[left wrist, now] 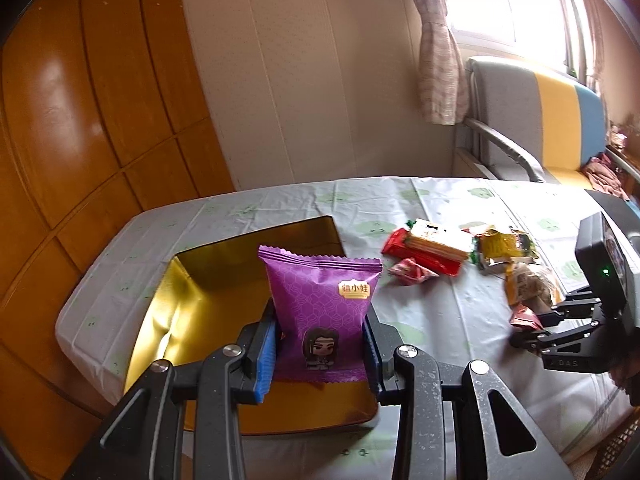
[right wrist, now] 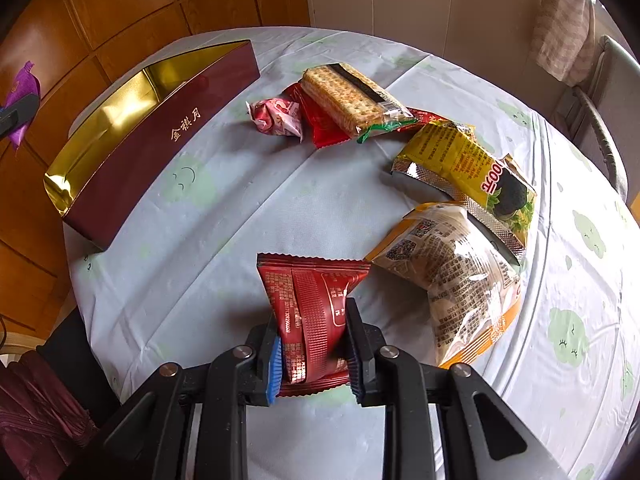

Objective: Organize snacks
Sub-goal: 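Carry the purple cake into the gold box and release it with the left gripper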

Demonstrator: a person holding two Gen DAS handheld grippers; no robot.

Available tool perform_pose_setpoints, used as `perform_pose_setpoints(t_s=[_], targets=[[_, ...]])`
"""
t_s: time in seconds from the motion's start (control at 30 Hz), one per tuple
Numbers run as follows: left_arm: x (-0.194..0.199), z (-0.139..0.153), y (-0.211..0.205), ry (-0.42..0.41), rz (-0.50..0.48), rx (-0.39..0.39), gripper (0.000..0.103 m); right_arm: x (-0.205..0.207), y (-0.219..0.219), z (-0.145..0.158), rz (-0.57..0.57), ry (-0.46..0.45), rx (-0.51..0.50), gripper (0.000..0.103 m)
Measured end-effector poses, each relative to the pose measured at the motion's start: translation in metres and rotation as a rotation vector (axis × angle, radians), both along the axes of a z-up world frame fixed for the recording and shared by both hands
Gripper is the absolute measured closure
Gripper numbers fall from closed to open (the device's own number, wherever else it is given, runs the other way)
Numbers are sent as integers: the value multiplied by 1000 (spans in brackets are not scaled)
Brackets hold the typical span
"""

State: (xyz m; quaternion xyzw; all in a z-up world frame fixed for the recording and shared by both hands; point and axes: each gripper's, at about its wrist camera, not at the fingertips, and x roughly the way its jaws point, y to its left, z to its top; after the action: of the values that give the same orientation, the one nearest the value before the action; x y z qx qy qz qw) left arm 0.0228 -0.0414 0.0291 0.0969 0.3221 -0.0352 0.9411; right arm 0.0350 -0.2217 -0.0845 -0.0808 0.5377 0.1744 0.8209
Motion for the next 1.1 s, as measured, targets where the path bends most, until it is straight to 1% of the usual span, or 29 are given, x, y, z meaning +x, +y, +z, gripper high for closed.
perform_pose_setpoints(t_s=[0.6, 0.87, 1.1], targets=[[-1, 0, 18, -10, 49, -7, 66, 0, -1, -1, -8, -4, -1, 77], [1, -5, 26, -1, 69, -19, 66, -1, 0, -2, -21, -9, -9, 77], [6, -16, 31, 25, 82, -31, 66, 0, 2, -3, -30, -12, -24, 77]])
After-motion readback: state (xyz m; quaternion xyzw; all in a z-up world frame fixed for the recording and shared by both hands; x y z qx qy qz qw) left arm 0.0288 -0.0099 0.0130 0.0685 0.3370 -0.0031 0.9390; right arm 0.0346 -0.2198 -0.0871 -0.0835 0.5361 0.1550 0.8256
